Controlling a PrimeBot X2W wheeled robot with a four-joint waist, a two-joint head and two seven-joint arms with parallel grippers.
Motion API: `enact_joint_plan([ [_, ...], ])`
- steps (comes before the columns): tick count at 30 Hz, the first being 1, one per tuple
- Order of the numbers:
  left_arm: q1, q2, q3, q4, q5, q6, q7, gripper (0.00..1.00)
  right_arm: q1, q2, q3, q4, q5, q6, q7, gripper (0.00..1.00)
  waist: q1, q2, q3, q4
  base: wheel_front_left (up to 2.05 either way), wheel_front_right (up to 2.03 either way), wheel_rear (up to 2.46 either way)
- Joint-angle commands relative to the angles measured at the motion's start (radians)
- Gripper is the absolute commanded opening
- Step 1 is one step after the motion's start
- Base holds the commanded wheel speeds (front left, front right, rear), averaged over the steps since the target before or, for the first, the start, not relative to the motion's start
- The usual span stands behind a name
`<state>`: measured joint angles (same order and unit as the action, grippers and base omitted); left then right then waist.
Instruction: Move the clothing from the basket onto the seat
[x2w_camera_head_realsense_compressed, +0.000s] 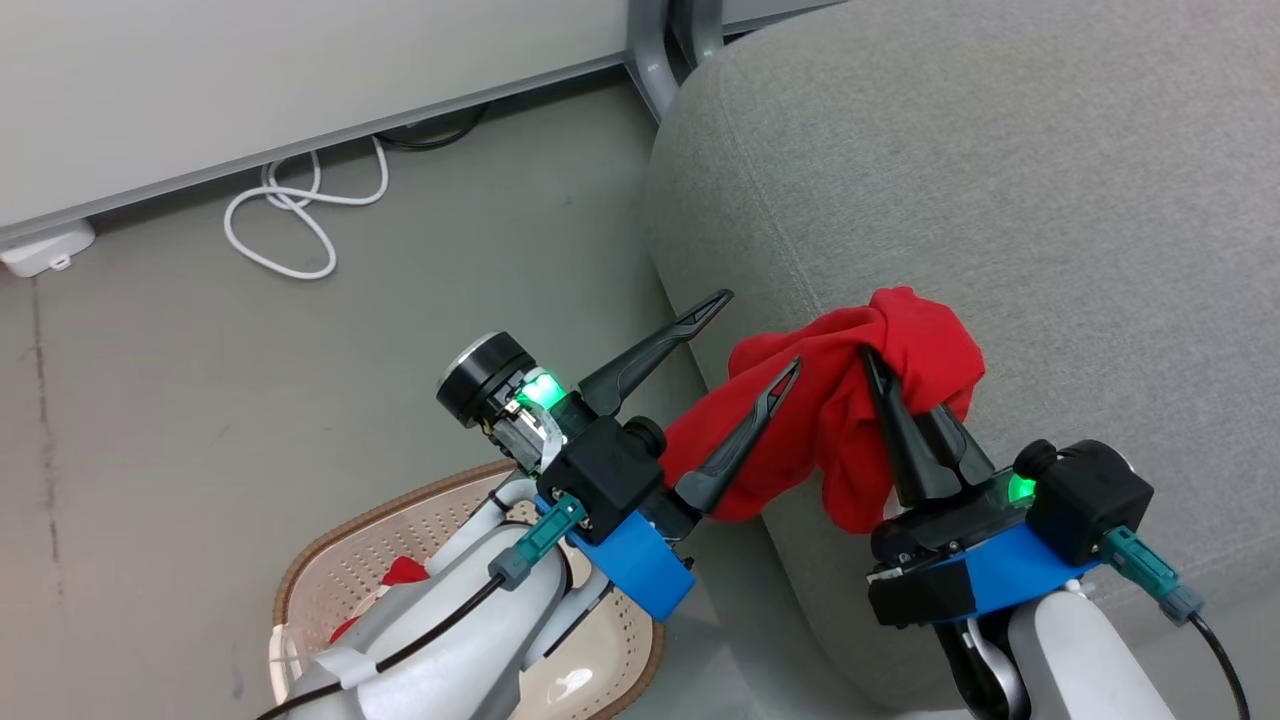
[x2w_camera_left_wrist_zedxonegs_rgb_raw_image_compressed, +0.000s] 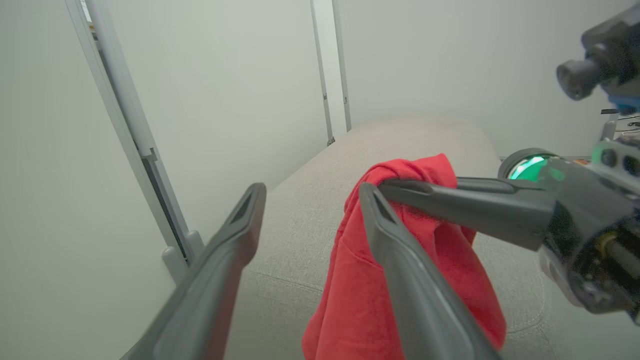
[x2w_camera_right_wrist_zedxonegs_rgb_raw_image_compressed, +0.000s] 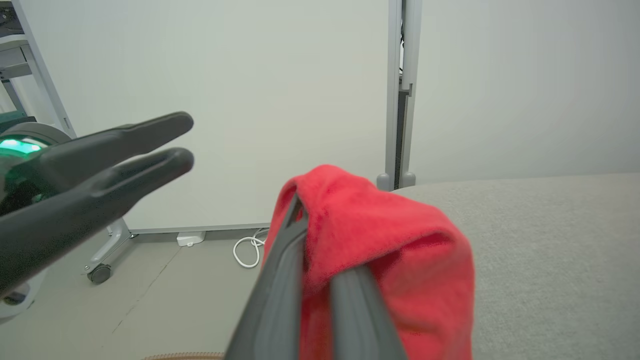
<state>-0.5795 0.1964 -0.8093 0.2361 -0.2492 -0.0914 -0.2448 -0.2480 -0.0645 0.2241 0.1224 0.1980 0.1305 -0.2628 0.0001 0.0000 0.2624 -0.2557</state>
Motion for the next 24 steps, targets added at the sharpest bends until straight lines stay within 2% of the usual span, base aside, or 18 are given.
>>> enact_joint_plan([
  [1,-0.018,0.006,-0.002,0.005,0.004,-0.002,0.002,1.00,0.012,0.005,-0.010,-0.008,-0.007,0.000,-0.003,0.00,-0.0001,0.0000,-0.001,-0.015,0.00,0.00,0.00],
  [8,-0.017,0.011,-0.015,0.021,0.003,0.002,-0.001,1.00,0.028,0.010,-0.052,-0.020,-0.012,0.000,-0.003,0.00,-0.0001,0.0000,0.008,-0.049,0.00,0.00,0.00],
  [15,-0.027,0.006,-0.020,0.035,0.001,0.005,-0.004,1.00,0.010,0.011,-0.104,-0.045,-0.016,0.000,-0.003,0.00,-0.0001,0.0000,0.012,-0.036,0.00,0.00,0.00],
  [24,-0.062,-0.005,-0.020,0.030,0.010,0.011,-0.012,1.00,-0.169,-0.053,-0.240,-0.105,-0.041,0.000,-0.003,0.00,-0.0001,0.0000,0.067,0.017,0.00,0.00,0.00],
])
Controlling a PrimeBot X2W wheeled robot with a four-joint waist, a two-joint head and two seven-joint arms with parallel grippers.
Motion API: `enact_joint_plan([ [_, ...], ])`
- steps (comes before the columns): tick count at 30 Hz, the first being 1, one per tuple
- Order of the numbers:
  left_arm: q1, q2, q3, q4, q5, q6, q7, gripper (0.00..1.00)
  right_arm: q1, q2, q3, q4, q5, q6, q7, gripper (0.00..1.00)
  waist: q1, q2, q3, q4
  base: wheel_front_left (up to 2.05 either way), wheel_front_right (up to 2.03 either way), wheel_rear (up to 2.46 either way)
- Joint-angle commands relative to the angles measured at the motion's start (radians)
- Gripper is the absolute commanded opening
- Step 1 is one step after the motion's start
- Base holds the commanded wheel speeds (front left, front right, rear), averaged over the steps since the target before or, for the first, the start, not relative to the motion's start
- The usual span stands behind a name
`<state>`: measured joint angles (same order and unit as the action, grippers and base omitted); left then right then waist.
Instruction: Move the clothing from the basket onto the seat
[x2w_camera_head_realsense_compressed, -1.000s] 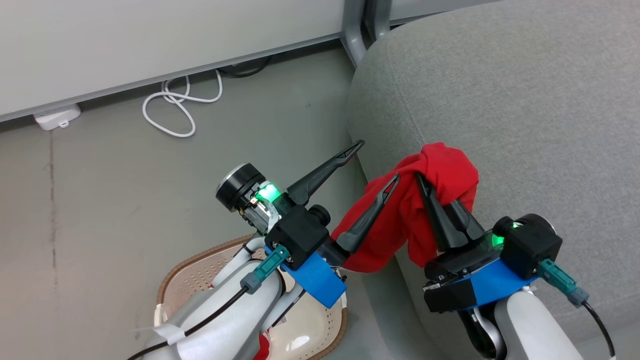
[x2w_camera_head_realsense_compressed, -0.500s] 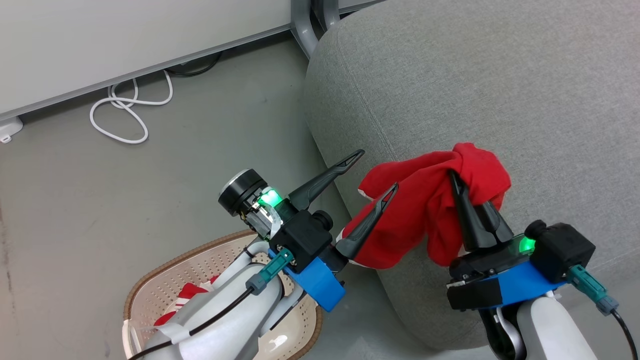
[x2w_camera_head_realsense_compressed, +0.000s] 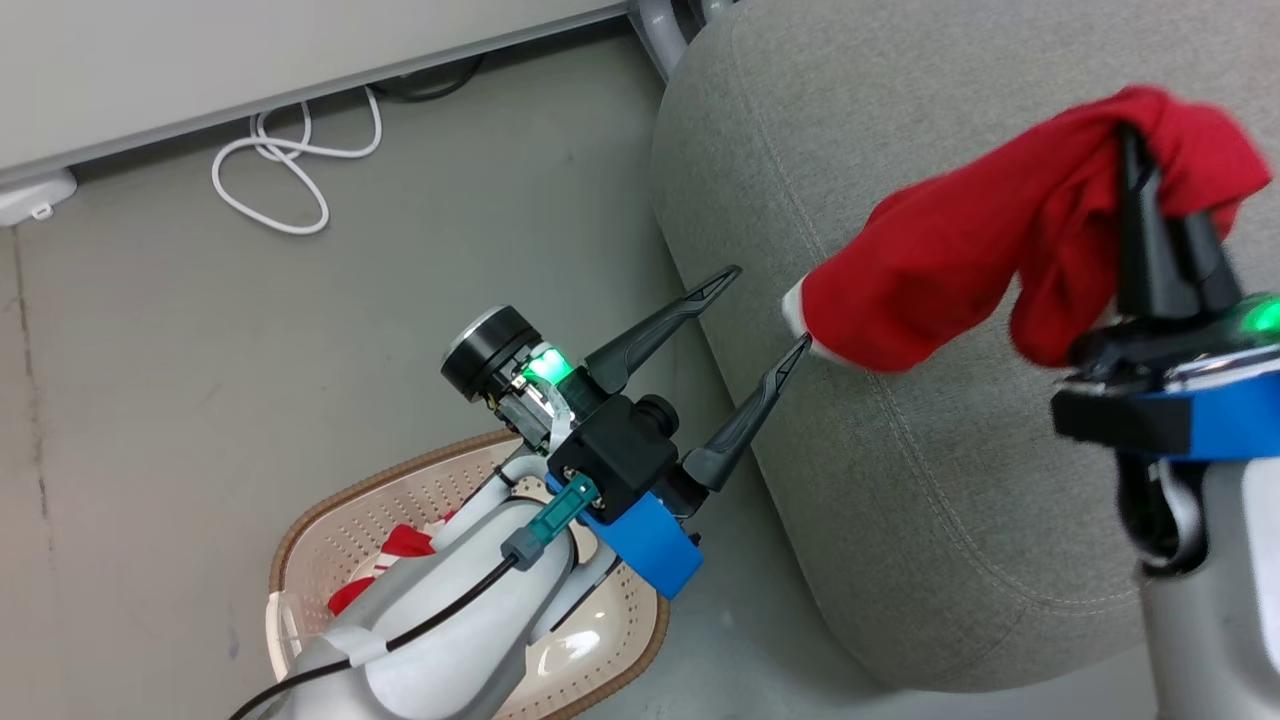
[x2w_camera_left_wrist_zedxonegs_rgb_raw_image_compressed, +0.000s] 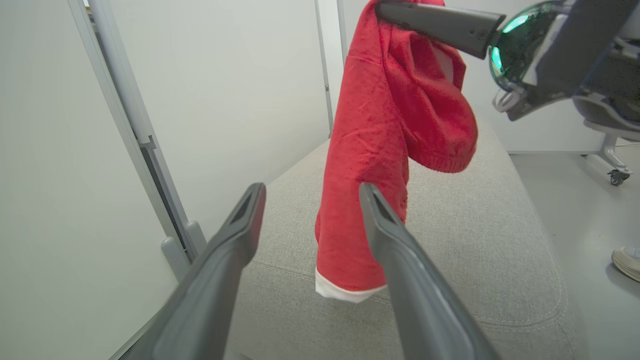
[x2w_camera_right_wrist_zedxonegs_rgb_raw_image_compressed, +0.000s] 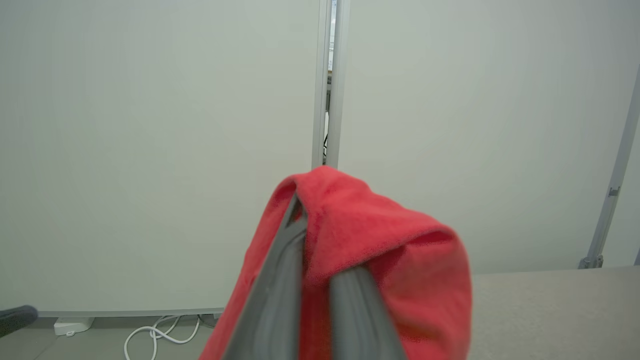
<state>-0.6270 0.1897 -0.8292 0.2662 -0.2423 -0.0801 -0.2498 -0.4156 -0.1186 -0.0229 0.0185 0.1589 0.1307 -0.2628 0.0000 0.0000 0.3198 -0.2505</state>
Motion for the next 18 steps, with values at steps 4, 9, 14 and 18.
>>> enact_joint_plan([
  [4,-0.041,0.004,-0.001,-0.006,0.012,-0.003,-0.007,1.00,-0.126,-0.056,-0.055,-0.006,-0.019,0.000,-0.003,0.00,0.0000,0.0000,0.068,0.040,0.00,0.00,0.00],
  [9,-0.074,0.013,-0.002,-0.012,0.023,-0.003,-0.006,1.00,-0.293,-0.131,-0.116,0.008,-0.043,0.000,-0.003,0.00,0.0000,0.0000,0.149,0.063,0.00,0.00,0.00],
  [14,-0.113,0.008,-0.010,-0.014,0.032,-0.009,-0.009,1.00,-0.439,-0.206,-0.170,0.072,-0.067,0.000,-0.003,0.00,0.0000,0.0000,0.216,0.095,0.00,0.00,0.00],
  [18,-0.142,0.000,-0.012,-0.015,0.038,-0.013,-0.010,1.00,-0.511,-0.246,-0.200,0.156,-0.079,0.000,-0.002,0.00,0.0000,0.0000,0.259,0.121,0.00,0.00,0.00],
])
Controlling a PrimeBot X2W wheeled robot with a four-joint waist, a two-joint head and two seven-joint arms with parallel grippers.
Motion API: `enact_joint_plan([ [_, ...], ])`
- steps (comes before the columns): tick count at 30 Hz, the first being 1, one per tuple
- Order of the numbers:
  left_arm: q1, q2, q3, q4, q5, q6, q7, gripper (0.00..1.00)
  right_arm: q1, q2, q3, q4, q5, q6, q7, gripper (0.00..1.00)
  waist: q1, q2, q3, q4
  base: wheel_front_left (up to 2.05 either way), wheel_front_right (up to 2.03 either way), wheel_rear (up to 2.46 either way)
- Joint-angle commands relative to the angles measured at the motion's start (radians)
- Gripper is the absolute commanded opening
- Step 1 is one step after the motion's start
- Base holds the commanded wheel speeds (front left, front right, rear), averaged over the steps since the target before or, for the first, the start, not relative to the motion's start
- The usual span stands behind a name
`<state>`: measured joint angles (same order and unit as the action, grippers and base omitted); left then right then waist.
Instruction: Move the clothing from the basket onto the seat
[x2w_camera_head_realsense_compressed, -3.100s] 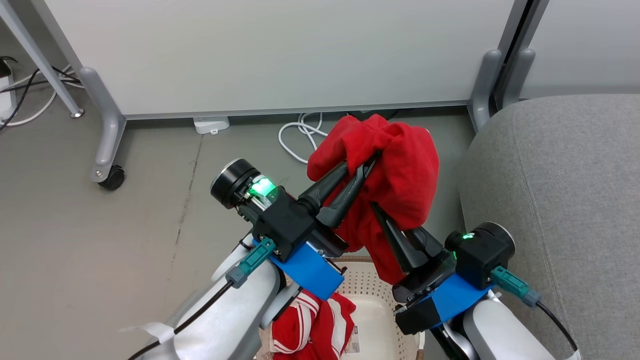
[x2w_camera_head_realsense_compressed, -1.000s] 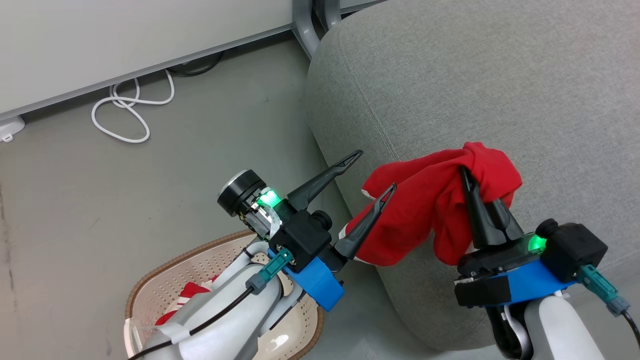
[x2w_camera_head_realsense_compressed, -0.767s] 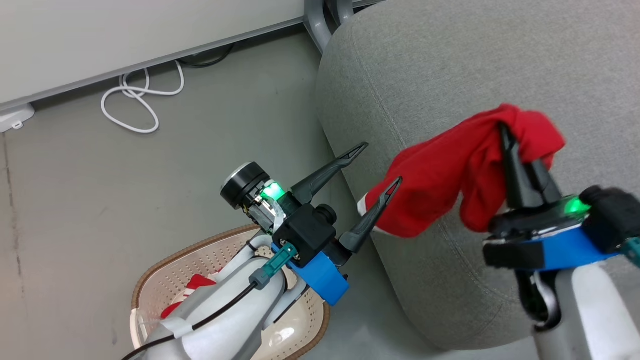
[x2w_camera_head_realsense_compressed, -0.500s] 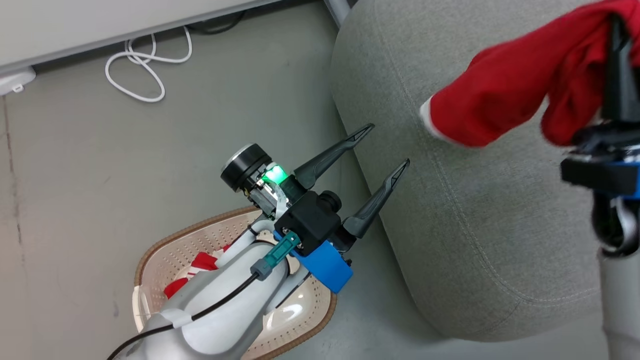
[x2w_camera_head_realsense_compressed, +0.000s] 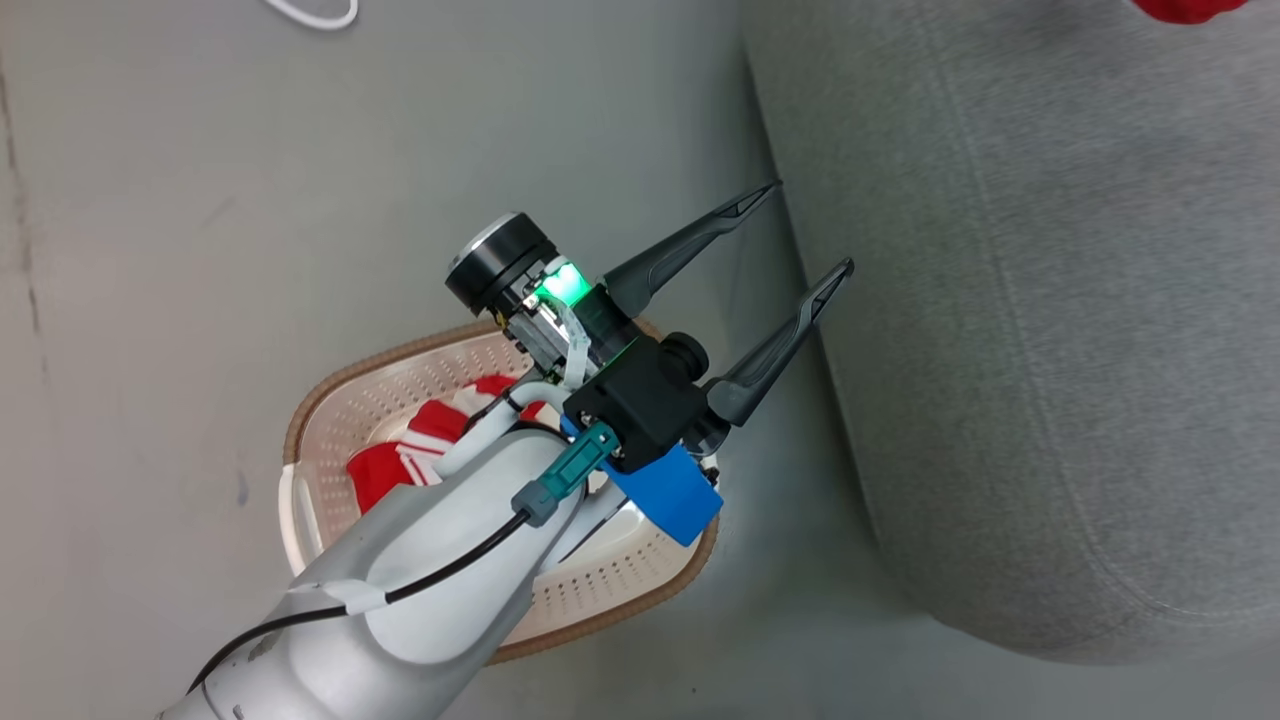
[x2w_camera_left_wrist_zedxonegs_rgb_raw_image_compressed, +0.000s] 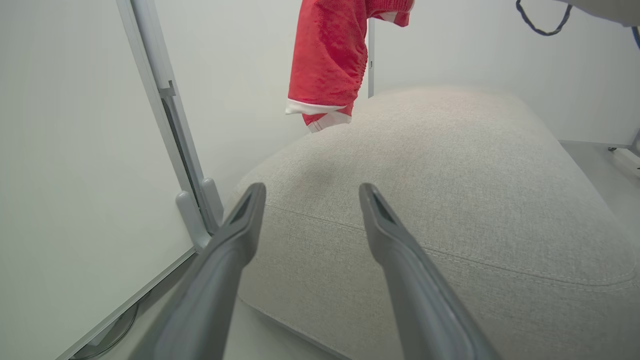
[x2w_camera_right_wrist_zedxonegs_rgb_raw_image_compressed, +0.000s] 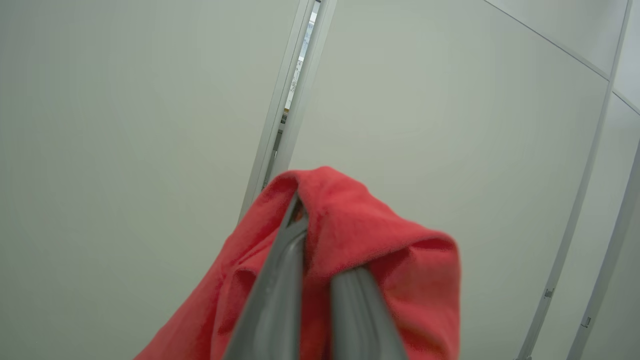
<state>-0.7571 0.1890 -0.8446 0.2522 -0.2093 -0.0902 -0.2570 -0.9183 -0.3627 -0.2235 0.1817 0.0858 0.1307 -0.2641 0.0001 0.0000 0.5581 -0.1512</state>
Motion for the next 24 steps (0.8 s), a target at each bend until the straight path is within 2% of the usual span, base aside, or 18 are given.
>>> enact_joint_plan([
  [1,-0.017,0.000,0.004,-0.002,0.006,-0.003,-0.003,1.00,-0.023,-0.011,-0.004,0.023,-0.006,0.000,0.000,0.00,-0.0001,0.0000,0.031,0.028,0.00,0.00,0.00],
  [8,-0.037,-0.002,0.007,0.002,0.007,-0.001,-0.007,1.00,-0.066,-0.055,-0.033,0.274,-0.029,0.000,-0.001,0.00,-0.0001,0.0000,0.082,0.063,0.00,0.00,0.00],
  [13,-0.038,0.002,0.010,0.004,0.006,0.001,-0.008,1.00,-0.047,-0.047,-0.052,0.427,-0.035,0.000,-0.001,0.00,-0.0001,0.0000,0.095,0.075,0.00,0.00,0.00],
  [23,-0.033,0.007,0.019,0.009,-0.002,0.003,-0.009,1.00,0.021,-0.015,-0.056,0.593,-0.046,0.000,-0.001,0.00,-0.0001,0.0000,0.076,0.071,0.00,0.00,0.00],
  [24,-0.029,0.009,0.021,0.009,-0.003,0.005,-0.009,1.00,0.020,-0.012,-0.059,0.594,-0.039,0.000,-0.001,0.06,-0.0001,0.0000,0.070,0.068,0.00,0.00,0.00],
])
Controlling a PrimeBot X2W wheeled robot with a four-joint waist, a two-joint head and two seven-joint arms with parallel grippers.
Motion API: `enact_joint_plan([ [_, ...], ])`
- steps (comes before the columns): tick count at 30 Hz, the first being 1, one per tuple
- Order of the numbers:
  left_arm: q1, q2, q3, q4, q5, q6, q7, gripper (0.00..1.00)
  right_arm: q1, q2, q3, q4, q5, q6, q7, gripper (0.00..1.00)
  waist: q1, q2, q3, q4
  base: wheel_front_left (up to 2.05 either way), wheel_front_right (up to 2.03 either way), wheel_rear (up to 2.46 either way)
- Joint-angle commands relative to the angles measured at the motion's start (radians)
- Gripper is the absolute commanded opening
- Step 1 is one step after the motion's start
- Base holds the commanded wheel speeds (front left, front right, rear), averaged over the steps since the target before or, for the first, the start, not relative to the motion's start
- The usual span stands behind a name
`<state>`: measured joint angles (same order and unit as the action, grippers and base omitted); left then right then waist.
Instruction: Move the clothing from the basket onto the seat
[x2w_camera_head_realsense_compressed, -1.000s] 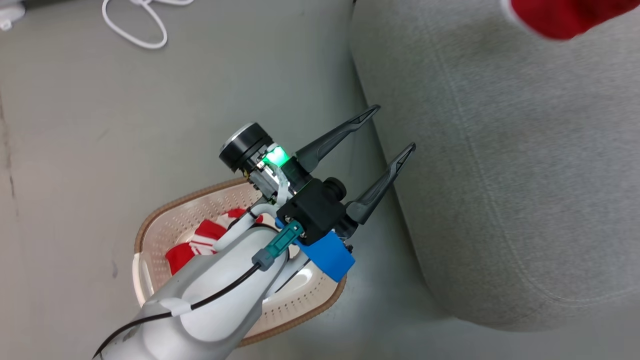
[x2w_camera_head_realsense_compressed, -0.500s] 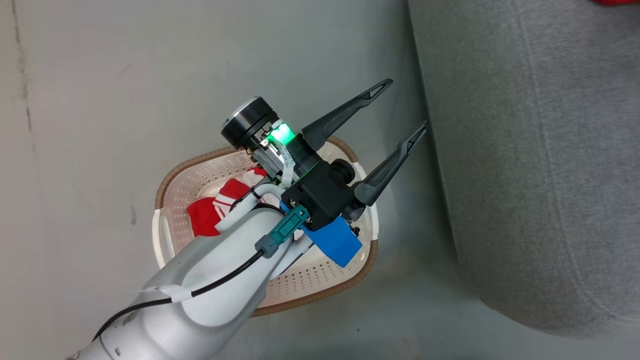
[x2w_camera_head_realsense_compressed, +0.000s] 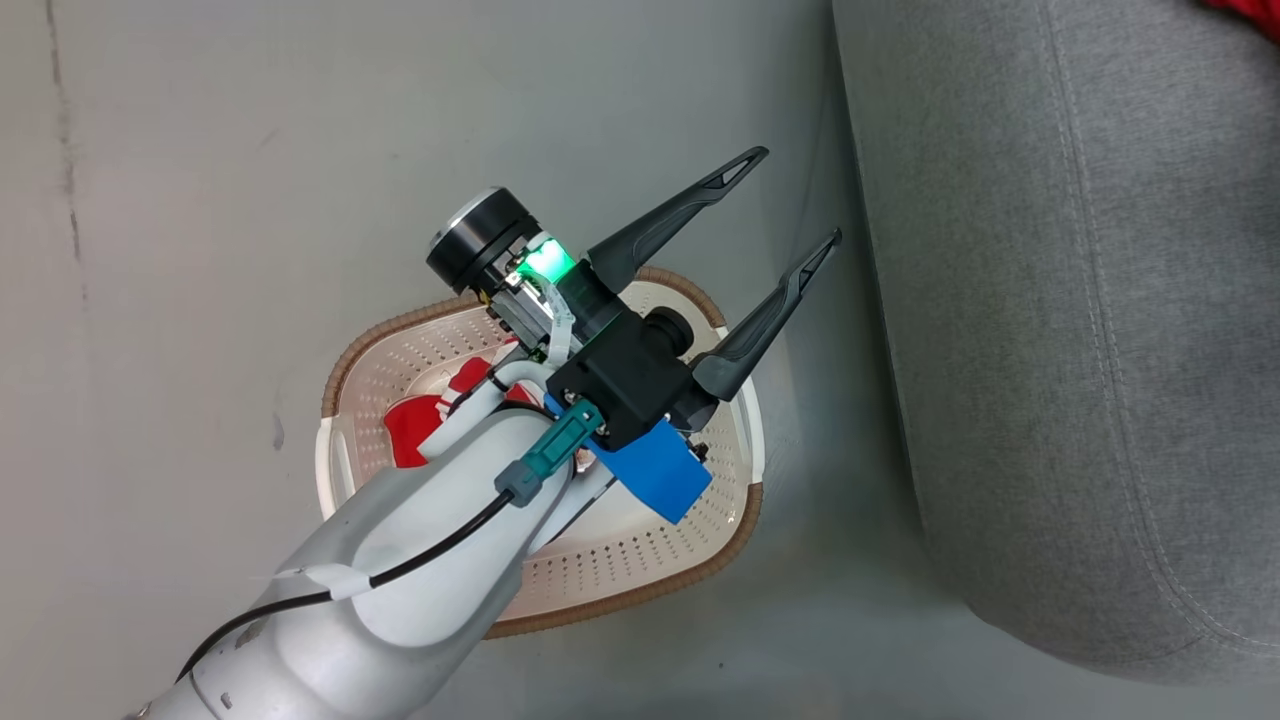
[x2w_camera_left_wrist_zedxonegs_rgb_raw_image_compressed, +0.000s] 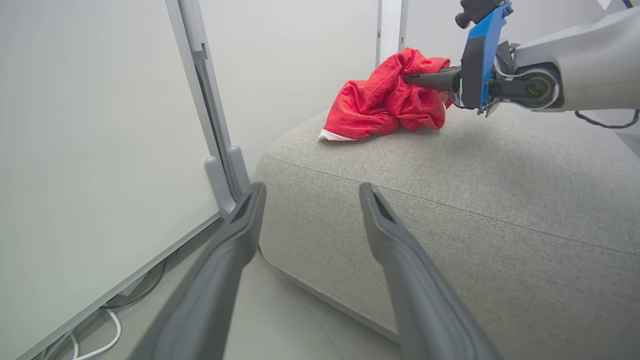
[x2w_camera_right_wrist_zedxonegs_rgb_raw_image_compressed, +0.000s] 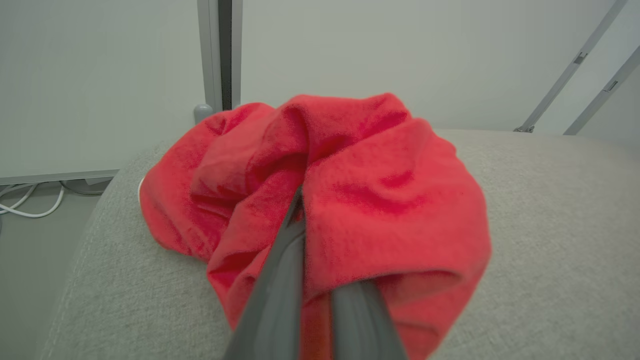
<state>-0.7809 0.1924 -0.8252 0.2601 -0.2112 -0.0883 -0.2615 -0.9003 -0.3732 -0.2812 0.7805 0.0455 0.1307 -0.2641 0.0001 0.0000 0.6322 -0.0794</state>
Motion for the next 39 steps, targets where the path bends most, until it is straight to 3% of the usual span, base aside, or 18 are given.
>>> enact_joint_plan([
  [1,-0.001,0.007,0.004,0.000,0.000,0.006,-0.005,1.00,0.004,0.001,-0.008,-0.010,0.006,0.000,-0.001,0.59,-0.0001,0.0000,-0.010,-0.007,0.00,0.00,0.00],
  [2,0.006,0.008,0.006,0.000,-0.001,0.008,-0.005,1.00,0.013,0.007,-0.011,-0.013,0.011,0.000,-0.001,1.00,-0.0001,0.0000,-0.020,-0.010,0.00,0.00,0.00],
  [10,0.071,0.004,0.027,-0.001,-0.016,0.018,-0.005,1.00,0.153,0.035,-0.039,-0.083,0.053,0.000,-0.001,1.00,-0.0001,0.0000,-0.137,-0.028,0.00,0.00,0.00],
  [20,0.214,0.012,0.121,-0.012,-0.054,0.065,-0.005,1.00,0.414,0.094,0.032,-0.284,0.069,0.000,-0.001,1.00,-0.0001,0.0000,-0.306,-0.023,0.00,0.00,0.00],
  [31,0.412,0.028,0.283,-0.048,-0.074,0.117,-0.004,1.00,0.598,0.204,0.204,-0.483,0.104,0.000,-0.001,1.00,-0.0001,0.0000,-0.462,0.070,0.00,0.00,0.00],
  [39,0.526,0.028,0.407,-0.048,-0.053,0.127,-0.004,1.00,0.658,0.257,0.286,-0.566,0.108,0.000,-0.001,1.00,-0.0001,0.0000,-0.541,0.146,0.00,0.00,0.00],
])
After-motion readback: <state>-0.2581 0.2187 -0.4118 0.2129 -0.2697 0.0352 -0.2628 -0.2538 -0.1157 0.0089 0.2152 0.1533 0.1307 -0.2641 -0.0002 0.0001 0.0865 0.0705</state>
